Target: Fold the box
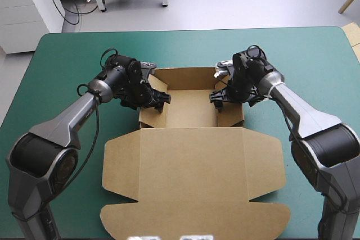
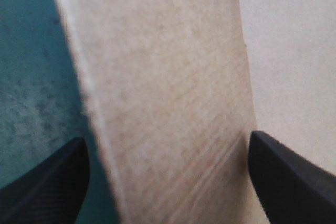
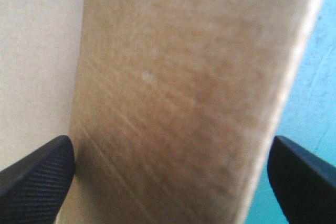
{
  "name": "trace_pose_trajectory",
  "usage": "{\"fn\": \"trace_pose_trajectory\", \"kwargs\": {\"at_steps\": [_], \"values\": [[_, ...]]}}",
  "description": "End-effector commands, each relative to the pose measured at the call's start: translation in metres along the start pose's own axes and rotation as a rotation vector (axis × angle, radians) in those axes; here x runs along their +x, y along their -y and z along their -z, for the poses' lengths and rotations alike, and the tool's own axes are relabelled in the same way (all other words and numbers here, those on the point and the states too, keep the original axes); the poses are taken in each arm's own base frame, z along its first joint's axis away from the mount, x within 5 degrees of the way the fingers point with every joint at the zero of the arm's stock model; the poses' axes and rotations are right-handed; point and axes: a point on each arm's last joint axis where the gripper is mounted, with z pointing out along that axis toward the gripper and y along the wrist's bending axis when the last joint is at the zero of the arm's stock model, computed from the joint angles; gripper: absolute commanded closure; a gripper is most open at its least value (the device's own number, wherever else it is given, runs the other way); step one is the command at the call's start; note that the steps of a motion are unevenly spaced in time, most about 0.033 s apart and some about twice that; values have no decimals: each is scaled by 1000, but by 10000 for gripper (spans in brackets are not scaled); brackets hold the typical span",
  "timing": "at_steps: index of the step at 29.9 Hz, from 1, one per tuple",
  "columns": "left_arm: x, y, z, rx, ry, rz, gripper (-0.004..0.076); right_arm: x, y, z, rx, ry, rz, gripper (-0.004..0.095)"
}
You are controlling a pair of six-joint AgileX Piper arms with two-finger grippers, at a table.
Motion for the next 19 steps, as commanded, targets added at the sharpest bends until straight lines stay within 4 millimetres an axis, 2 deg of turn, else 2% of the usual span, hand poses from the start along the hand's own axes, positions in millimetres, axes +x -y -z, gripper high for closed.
{"fn": "trace_pose_trajectory", "kwargs": {"at_steps": [1, 3, 6, 10, 13, 14, 19], "values": [[-7, 6, 38, 29, 126, -7, 124, -6, 3, 39, 1, 120, 2, -22], [-12, 6, 48, 9, 162, -21, 124, -12, 2, 51, -9, 165, -5, -21], [-20, 5, 69, -26, 207, -41, 124, -20, 2, 84, -24, 274, -10, -21], [-26, 3, 112, -94, 244, -115, 124, -22, 3, 136, -43, 429, -14, -21], [-25, 10, 157, -35, 379, -121, 125, -11, 5, 165, -53, 496, -15, -21], [-24, 12, 166, -7, 402, -122, 125, -5, 6, 173, -52, 510, -16, -21], [8, 16, 229, 75, 541, -172, 125, 26, 11, 195, -52, 527, -16, -21]]}}
